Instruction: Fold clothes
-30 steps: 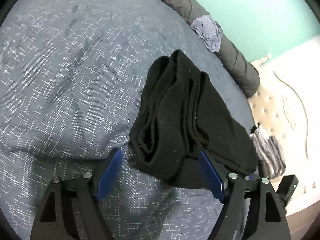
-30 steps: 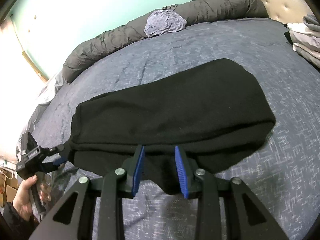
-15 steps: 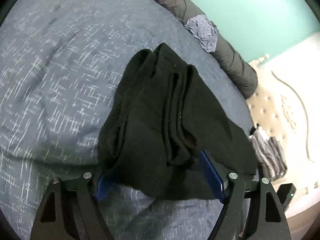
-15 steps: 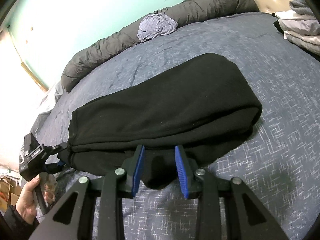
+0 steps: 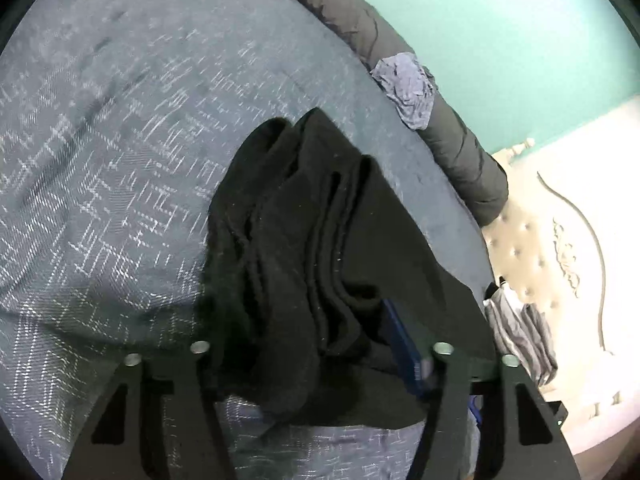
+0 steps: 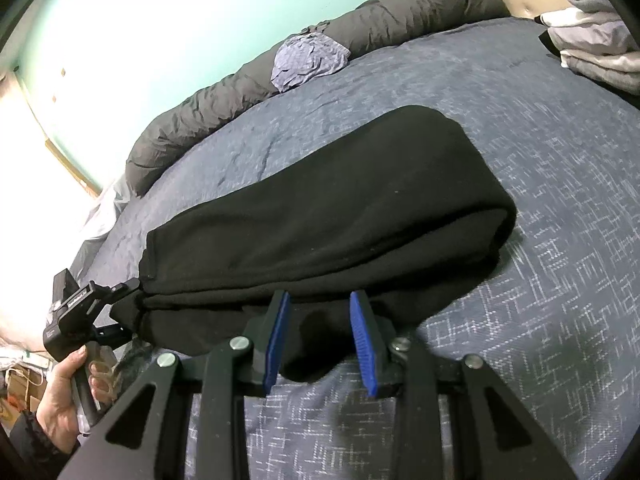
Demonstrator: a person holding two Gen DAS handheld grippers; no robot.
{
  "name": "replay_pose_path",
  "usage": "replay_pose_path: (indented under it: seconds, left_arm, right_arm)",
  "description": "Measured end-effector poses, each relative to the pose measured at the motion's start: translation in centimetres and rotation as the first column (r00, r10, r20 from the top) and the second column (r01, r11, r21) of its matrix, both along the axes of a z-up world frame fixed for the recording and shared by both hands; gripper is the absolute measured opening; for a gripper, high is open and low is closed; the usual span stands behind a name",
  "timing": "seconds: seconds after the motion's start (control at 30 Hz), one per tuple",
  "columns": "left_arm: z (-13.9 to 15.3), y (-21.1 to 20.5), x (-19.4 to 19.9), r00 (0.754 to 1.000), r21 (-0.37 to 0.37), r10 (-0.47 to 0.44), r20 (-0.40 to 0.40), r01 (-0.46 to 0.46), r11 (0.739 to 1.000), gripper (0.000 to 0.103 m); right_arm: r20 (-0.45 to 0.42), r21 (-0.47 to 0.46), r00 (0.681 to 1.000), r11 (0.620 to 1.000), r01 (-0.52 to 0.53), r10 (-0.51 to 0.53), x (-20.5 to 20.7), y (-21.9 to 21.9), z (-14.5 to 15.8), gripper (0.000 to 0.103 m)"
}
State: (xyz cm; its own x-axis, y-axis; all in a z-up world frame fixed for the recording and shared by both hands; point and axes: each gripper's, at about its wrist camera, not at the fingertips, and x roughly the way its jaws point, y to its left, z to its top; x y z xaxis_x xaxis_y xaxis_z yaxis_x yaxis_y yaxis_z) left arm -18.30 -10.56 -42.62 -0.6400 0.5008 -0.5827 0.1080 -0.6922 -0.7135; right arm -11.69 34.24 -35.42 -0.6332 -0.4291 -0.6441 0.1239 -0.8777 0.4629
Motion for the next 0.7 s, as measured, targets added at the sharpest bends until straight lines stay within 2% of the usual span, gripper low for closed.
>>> replay_pose_path:
  seconds: [0.07, 0.2, 0.5, 0.7]
  left_arm:
    - [0.3, 0.1, -0.2, 1.0, -0.007, -0.007, -0.005, 0.007, 1.0, 0.055]
    - [1.1, -0.1, 0.0, 1.0, -0.007, -0.015, -0.024, 0.014, 1.0, 0.04]
    - [5.5, 1.7, 0.0, 0.993, -0.068, -0.059, -0.106, 0.052, 0.996, 0.032]
    - [9.9, 6.0, -1.2, 0.975, -0.13, -0.147, -0.165, 0.126, 0.984, 0.027]
  right_arm:
    - [0.002, -0.009, 1.0, 1.0, 0.007, -0.007, 0.1, 0.2, -0.1, 0.032]
    - [-0.005, -0.022, 1.0, 1.0, 0.016, -0.016, 0.2, 0.7, 0.0, 0.032]
    - [-0.016, -0.061, 0.998, 0.996, 0.058, -0.059, 0.5, 2.7, 0.2, 0.032]
    - [-0.008, -0.09, 0.995, 0.991, 0.1, -0.101, 0.6, 4.9, 0.0, 0.033]
